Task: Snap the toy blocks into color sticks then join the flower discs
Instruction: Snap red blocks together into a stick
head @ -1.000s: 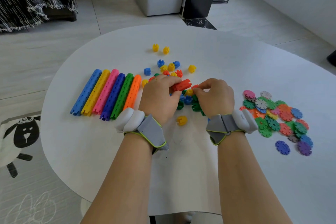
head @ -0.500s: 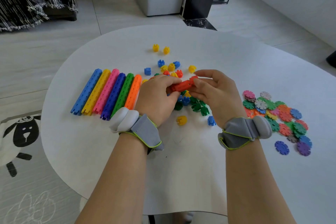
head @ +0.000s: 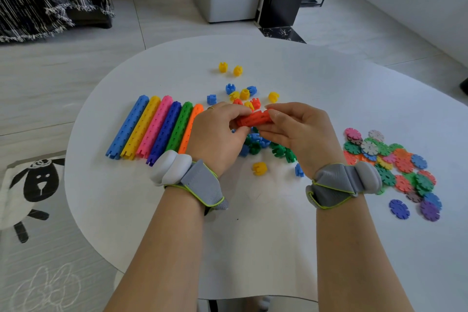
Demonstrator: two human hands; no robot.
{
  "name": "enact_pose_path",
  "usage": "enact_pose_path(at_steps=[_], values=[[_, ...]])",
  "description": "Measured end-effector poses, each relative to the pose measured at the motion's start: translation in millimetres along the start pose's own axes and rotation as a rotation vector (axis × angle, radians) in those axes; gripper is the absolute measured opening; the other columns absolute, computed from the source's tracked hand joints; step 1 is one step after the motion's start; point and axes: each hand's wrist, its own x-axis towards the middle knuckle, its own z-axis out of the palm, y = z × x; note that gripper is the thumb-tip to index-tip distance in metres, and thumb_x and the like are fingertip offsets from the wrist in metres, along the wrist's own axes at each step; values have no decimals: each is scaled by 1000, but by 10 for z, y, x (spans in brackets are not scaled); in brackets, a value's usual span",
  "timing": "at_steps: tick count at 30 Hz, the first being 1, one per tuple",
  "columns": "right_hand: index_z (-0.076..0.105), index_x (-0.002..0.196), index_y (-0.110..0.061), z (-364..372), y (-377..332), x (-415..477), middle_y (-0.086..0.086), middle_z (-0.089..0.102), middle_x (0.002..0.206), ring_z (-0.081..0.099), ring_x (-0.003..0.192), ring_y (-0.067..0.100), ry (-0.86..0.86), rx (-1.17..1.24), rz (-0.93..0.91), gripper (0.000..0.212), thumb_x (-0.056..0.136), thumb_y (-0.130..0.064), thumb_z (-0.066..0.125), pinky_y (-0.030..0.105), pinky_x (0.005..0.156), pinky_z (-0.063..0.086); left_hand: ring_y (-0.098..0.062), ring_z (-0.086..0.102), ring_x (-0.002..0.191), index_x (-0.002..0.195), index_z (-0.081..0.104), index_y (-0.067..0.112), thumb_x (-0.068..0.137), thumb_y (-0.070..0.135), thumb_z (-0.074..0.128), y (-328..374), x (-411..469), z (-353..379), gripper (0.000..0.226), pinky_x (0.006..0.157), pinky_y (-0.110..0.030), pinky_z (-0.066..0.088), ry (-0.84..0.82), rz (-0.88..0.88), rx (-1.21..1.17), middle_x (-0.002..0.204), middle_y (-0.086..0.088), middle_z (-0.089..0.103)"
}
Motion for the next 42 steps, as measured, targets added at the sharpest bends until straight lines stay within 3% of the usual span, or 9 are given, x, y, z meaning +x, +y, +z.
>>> enact_pose_path(at_steps=[6,11,20,23,26,29,32,36,42], values=[[67,95,-13,39,37,8,12,73,89,72,84,24,-5,2,-29,15,93,-3,56,32,77,58,-15,59,94,111,68,19,81,12,68,-48,10,-37,31,87,-20,42,-42,-14,-21,104,0,66],[68,95,-14,78,38,20,11,73,91,71,88,23,-18,9,-53,16,92,-3,57,32,80,57,-9,57,93,113,67,20,82,14,68,-87,10,-80,32,85,-12,39,-54,-31,-54,106,2,66],[68,90,-15,257,13,32,5,74,85,72,85,19,-39,-3,-101,17,91,-1,58,30,79,58,-11,58,90,113,68,17,79,12,70,-112,-12,-116,34,84,-18,43,32,-53,-89,101,0,66],[70,92,-16,307,12,82,5,73,90,71,85,18,-20,-105,-118,18,93,-5,56,35,82,58,-14,58,94,111,69,19,80,14,69,-141,-2,-145,32,84,-16,40,48,-66,-51,102,-1,66],[72,96,-25,339,50,151,-2,72,92,69,86,15,102,-293,-177,21,94,-14,54,38,85,56,-16,58,97,113,68,20,82,15,67,-189,8,-196,31,83,-16,38,55,-103,6,106,-2,65],[72,103,-24,341,49,202,-7,69,95,60,87,9,181,-641,-240,22,91,-16,55,26,85,47,-18,55,102,116,66,20,84,15,65,-234,10,-226,32,85,-17,35,48,-122,71,109,-3,64],[71,105,-25,375,86,280,-5,67,104,57,92,13,169,-809,-222,21,89,-19,58,22,78,39,-17,54,103,117,65,20,84,14,64,-286,22,-257,33,81,-11,29,64,-144,115,112,-3,63],[69,110,-29,450,152,387,1,59,116,50,111,27,154,-978,-199,25,88,-25,59,34,91,41,-17,54,104,117,65,20,85,12,63,-320,15,-304,34,83,-11,29,106,-161,129,113,-2,63],[65,101,-32,595,138,416,0,47,113,39,113,28,119,-1100,-123,25,79,-44,66,34,91,32,-16,53,104,118,64,20,85,14,62,-335,40,-308,34,82,-10,27,106,-154,131,113,-2,63]])
